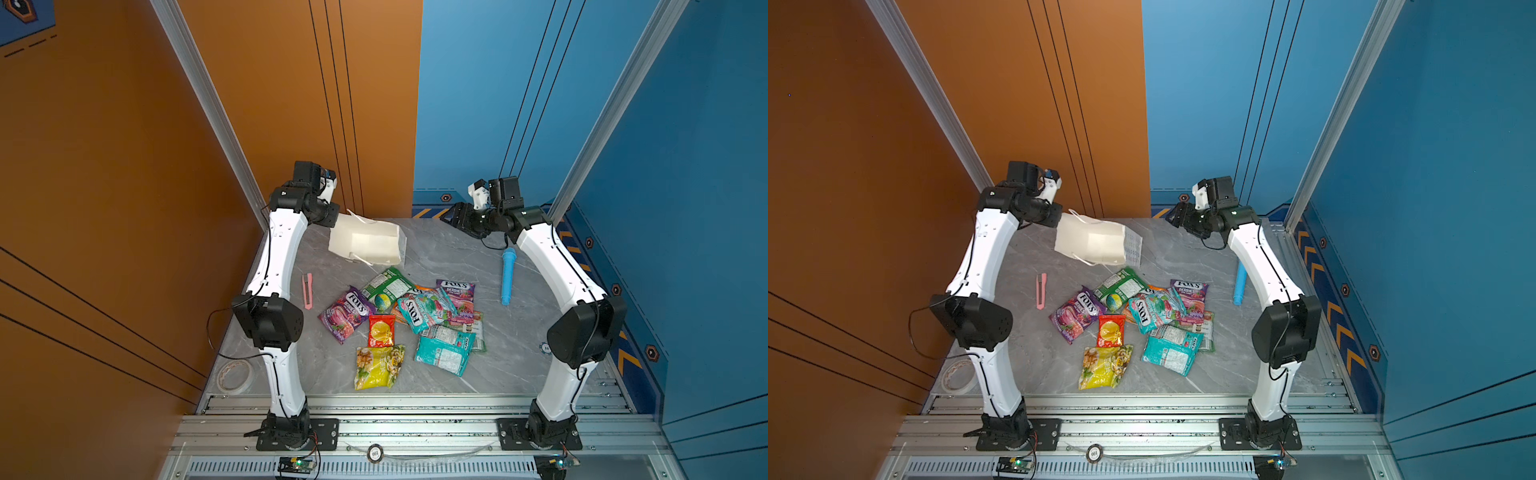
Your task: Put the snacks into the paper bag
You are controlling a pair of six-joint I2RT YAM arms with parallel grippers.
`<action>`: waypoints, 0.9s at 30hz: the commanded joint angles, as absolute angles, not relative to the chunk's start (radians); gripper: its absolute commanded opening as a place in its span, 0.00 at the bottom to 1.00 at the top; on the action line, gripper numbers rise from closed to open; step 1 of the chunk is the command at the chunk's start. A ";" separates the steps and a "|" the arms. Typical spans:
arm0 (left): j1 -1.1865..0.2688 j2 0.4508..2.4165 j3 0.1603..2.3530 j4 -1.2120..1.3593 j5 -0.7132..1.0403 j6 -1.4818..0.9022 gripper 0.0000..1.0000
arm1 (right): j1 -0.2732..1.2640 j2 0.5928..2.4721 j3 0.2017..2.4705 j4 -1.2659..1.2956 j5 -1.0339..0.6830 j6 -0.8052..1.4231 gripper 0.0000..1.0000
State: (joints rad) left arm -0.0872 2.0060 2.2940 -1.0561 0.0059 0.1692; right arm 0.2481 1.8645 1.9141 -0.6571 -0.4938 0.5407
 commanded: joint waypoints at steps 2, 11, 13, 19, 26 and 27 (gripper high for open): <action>-0.093 1.974 2.263 -1.104 0.018 0.148 0.40 | 0.242 1.827 1.884 -0.615 -0.518 0.563 0.75; -0.124 1.940 2.233 -1.103 -0.022 0.179 0.70 | 0.260 1.806 1.812 -0.564 -0.525 0.596 0.75; -0.131 1.935 2.218 -1.103 -0.030 0.181 0.74 | 0.276 1.799 1.802 -0.564 -0.497 0.594 0.75; -0.140 1.925 2.176 -1.102 -0.013 0.151 0.80 | 0.408 1.732 1.666 -0.503 -0.313 0.581 0.74; -0.102 1.868 2.179 -1.067 0.006 0.081 0.85 | 0.641 1.643 1.459 -0.395 0.042 0.581 0.73; -0.098 1.847 2.163 -1.043 0.010 0.072 0.85 | 0.678 1.631 1.416 -0.358 0.095 0.591 0.73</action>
